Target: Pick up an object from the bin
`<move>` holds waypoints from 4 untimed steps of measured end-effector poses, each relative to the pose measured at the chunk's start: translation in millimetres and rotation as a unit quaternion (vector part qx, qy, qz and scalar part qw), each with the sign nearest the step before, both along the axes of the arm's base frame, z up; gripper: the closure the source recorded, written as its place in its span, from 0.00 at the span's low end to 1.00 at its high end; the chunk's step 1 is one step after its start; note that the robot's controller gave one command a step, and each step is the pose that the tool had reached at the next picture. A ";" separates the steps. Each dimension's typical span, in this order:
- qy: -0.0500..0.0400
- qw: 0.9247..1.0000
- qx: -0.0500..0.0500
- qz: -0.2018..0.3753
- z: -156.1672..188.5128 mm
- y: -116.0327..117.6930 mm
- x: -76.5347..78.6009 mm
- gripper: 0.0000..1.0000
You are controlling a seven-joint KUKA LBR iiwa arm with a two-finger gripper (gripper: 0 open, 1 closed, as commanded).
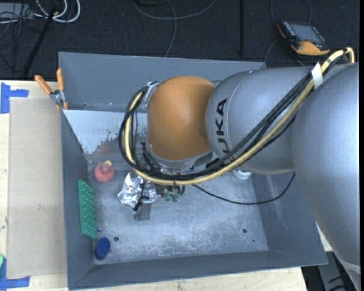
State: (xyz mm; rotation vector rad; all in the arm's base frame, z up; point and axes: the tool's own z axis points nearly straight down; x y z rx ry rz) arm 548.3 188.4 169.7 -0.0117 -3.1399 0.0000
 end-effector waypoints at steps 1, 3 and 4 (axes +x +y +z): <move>0.002 0.977 0.000 0.213 -81.1 -19.0 16.1 0.00; -0.003 0.971 0.001 0.239 -98.9 -39.4 37.6 1.00; -0.006 0.971 0.000 0.240 57.2 -43.9 28.3 1.00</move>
Offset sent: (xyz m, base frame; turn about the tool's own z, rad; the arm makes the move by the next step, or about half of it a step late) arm 0.0174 -0.0178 -0.0777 -0.4309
